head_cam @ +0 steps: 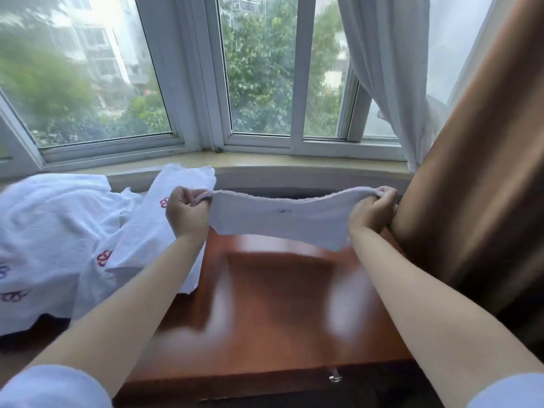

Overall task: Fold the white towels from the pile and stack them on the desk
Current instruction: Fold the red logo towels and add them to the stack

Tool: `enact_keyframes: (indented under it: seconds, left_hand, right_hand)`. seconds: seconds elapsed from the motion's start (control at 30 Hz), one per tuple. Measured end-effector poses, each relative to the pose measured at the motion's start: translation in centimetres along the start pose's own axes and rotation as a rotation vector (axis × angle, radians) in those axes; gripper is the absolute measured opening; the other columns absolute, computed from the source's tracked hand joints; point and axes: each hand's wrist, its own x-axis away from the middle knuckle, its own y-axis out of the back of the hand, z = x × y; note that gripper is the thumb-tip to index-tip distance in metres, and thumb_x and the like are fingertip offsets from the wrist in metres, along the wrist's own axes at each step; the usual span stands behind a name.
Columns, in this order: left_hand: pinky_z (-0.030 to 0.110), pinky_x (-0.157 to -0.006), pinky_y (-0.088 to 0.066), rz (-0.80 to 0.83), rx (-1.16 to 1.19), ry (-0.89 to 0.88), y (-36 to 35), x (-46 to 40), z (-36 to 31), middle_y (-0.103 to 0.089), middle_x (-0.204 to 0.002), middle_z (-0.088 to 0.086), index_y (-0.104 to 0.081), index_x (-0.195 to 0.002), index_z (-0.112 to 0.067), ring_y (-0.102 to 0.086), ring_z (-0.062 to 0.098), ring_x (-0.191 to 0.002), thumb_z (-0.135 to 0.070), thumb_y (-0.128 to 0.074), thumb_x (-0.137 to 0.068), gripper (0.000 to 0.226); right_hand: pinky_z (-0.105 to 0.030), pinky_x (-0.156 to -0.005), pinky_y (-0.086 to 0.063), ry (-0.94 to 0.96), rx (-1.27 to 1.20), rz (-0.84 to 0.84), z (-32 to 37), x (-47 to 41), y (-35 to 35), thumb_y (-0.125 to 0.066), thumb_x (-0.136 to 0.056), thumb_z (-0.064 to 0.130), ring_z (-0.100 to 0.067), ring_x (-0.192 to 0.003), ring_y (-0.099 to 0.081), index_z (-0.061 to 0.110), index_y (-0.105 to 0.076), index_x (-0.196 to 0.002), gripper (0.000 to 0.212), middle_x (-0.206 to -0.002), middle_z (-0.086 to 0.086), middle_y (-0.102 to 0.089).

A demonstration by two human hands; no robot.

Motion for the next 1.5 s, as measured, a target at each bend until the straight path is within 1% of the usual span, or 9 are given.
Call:
enact_keyframes:
  seconds: [0.17,0.33,0.43,0.53,0.67,0.77,1.33,1.4,1.5]
  left_hand:
    - [0.034,-0.07,-0.045,0.184,-0.365,0.049,5.8,8.2,7.1,-0.066,-0.076,0.001,-0.037,-0.061,-0.022,-0.059,0.023,-0.076,0.005,-0.065,-0.075,0.041]
    - [0.028,-0.063,-0.044,0.688,-0.81,0.241,9.2,12.8,10.1,-0.061,-0.076,-0.007,-0.055,-0.076,-0.022,-0.058,0.019,-0.073,-0.009,-0.062,-0.074,0.015]
    - [0.017,-0.051,-0.04,0.998,-0.983,0.366,9.3,13.4,9.9,-0.057,-0.061,-0.007,-0.061,-0.063,-0.018,-0.055,0.013,-0.065,-0.005,-0.056,-0.073,0.018]
    - [0.014,-0.044,-0.034,1.139,-1.031,0.444,8.6,13.0,9.9,-0.047,-0.053,-0.006,-0.055,-0.053,-0.017,-0.048,0.013,-0.059,-0.001,-0.054,-0.073,0.025]
    - [0.027,-0.075,-0.052,0.828,-0.93,0.251,6.1,10.5,9.7,-0.068,-0.088,0.0,-0.072,-0.089,-0.018,-0.063,0.022,-0.091,-0.011,-0.054,-0.083,0.02]
    - [0.03,-0.09,-0.045,0.596,-0.841,0.123,3.0,7.5,8.6,-0.069,-0.112,0.006,-0.072,-0.105,-0.015,-0.061,0.026,-0.107,-0.009,-0.054,-0.086,0.027]
    - [0.036,-0.09,-0.05,0.588,-0.898,0.196,-4.4,-0.2,15.1,-0.068,-0.113,0.01,-0.071,-0.106,-0.014,-0.06,0.029,-0.107,-0.015,-0.058,-0.088,0.022]
    - [0.038,-0.095,-0.047,0.563,-0.883,0.225,-4.9,-0.1,16.0,-0.063,-0.119,0.014,-0.066,-0.116,-0.012,-0.057,0.031,-0.111,-0.02,-0.059,-0.088,0.03]
    - [0.043,-0.105,-0.04,0.544,-0.859,0.54,-4.4,1.5,17.8,-0.043,-0.139,0.016,-0.037,-0.143,-0.012,-0.045,0.034,-0.127,-0.03,-0.068,-0.083,0.07]
  right_hand:
    - [-0.034,-0.086,-0.035,-0.111,0.329,0.155,-6.2,5.0,6.8,-0.042,-0.081,-0.004,-0.034,-0.109,-0.047,0.0,-0.066,-0.098,0.03,-0.108,-0.016,-0.065]
    - [-0.034,-0.084,-0.039,-0.367,0.806,0.419,-11.3,8.4,12.5,-0.04,-0.092,0.013,-0.03,-0.109,-0.049,0.008,-0.066,-0.11,0.032,-0.11,-0.016,-0.061]
    - [-0.034,-0.076,-0.041,-0.533,0.888,0.497,-12.5,9.3,14.6,-0.045,-0.089,0.018,-0.034,-0.104,-0.059,0.006,-0.063,-0.113,0.032,-0.111,-0.016,-0.063]
    - [-0.034,-0.074,-0.04,-0.584,0.925,0.549,-13.4,9.2,15.3,-0.048,-0.086,0.019,-0.035,-0.1,-0.061,0.004,-0.061,-0.113,0.033,-0.111,-0.016,-0.063]
    - [-0.036,-0.078,-0.045,-0.55,0.753,0.518,-13.3,7.3,13.5,-0.046,-0.088,0.014,-0.041,-0.103,-0.059,-0.002,-0.06,-0.115,0.035,-0.116,-0.023,-0.061]
    - [-0.037,-0.08,-0.045,-0.49,0.655,0.449,-11.7,4.7,10.6,-0.043,-0.089,0.01,-0.042,-0.105,-0.059,-0.005,-0.062,-0.112,0.034,-0.116,-0.026,-0.061]
    - [-0.037,-0.084,-0.046,-0.469,0.608,0.456,-16.2,1.3,-1.3,-0.041,-0.094,0.014,-0.039,-0.104,-0.058,0.003,-0.06,-0.112,0.029,-0.116,-0.022,-0.061]
    - [-0.037,-0.087,-0.048,-0.479,0.608,0.475,-17.2,1.7,-1.8,-0.041,-0.094,0.014,-0.036,-0.101,-0.056,0.006,-0.058,-0.115,0.028,-0.121,-0.018,-0.056]
    - [-0.034,-0.086,-0.044,-0.53,0.664,0.534,-18.8,2.9,-1.4,-0.048,-0.088,0.01,-0.031,-0.1,-0.049,0.009,-0.051,-0.125,0.037,-0.133,-0.011,-0.041]
